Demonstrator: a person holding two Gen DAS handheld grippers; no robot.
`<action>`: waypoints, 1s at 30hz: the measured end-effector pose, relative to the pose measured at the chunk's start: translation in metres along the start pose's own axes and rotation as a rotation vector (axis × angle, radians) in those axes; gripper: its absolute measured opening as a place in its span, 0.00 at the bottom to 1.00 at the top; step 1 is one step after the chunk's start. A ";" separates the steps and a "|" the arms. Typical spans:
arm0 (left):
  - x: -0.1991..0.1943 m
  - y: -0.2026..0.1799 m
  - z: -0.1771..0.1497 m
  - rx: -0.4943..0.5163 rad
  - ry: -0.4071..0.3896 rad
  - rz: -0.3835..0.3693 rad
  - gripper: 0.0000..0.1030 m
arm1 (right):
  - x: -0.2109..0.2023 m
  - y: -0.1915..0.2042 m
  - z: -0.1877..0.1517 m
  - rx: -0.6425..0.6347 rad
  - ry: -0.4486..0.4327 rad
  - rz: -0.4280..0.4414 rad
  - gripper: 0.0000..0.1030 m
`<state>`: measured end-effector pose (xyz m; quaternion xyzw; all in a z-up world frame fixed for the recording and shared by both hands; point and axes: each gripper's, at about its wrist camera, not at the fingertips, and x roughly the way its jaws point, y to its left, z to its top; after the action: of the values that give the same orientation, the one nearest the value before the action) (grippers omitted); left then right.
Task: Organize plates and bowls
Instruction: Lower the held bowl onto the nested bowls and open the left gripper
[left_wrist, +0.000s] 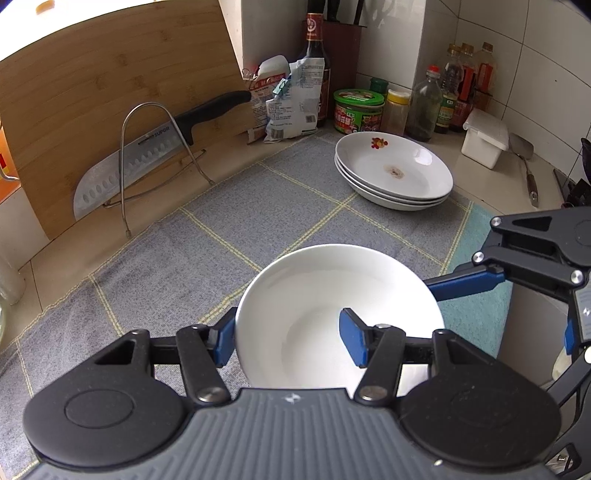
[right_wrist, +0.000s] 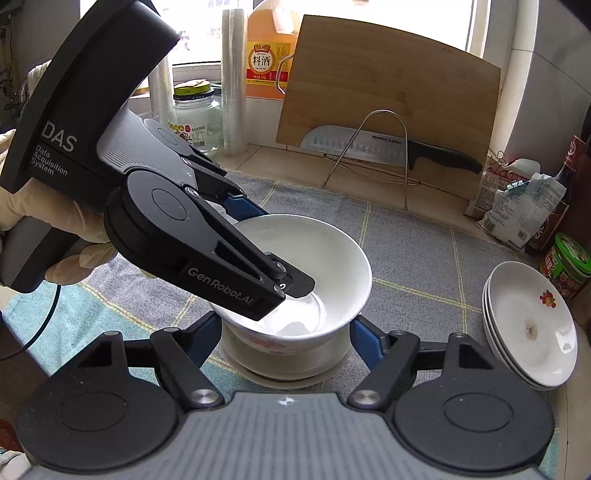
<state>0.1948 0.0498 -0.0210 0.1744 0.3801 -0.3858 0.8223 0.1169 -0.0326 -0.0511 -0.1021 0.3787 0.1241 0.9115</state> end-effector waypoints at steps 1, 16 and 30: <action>0.001 0.000 0.000 0.002 0.000 -0.003 0.55 | 0.000 0.000 -0.001 0.000 0.003 -0.001 0.78; 0.008 -0.001 -0.002 -0.002 0.015 -0.015 0.55 | 0.004 -0.003 -0.004 0.007 0.026 0.006 0.78; -0.007 -0.003 -0.003 0.002 -0.062 0.005 0.78 | -0.003 -0.006 -0.004 -0.002 -0.037 0.030 1.00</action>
<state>0.1879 0.0529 -0.0177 0.1640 0.3536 -0.3892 0.8346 0.1140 -0.0396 -0.0514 -0.0948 0.3632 0.1401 0.9162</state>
